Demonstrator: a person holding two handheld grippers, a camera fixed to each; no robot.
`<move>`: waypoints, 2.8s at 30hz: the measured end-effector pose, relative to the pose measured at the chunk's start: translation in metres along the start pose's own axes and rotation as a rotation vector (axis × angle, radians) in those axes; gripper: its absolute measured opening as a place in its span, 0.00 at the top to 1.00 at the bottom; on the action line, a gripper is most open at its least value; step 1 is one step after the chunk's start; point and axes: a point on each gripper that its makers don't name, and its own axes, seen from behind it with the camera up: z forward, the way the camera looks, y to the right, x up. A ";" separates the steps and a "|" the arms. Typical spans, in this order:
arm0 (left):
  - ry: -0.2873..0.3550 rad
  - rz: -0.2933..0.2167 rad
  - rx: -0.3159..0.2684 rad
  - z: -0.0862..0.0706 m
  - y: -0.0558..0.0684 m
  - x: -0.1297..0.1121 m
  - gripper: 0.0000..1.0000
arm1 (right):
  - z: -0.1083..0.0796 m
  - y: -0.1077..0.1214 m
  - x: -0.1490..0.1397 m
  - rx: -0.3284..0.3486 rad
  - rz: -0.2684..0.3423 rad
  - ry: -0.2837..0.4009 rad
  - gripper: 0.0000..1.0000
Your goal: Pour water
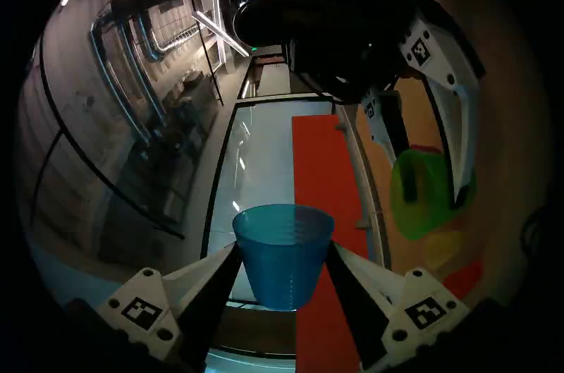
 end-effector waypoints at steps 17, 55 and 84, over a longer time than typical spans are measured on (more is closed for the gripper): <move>-0.006 0.005 0.009 0.003 -0.004 -0.008 0.17 | 0.001 -0.001 0.003 -0.001 -0.003 -0.002 0.13; -0.065 -1.015 -0.027 -0.007 0.018 -0.056 0.18 | -0.008 0.007 0.011 -0.031 -0.015 0.019 0.13; -0.076 -1.565 -0.099 -0.005 0.044 -0.064 0.18 | -0.017 0.011 0.021 -0.054 -0.024 0.035 0.13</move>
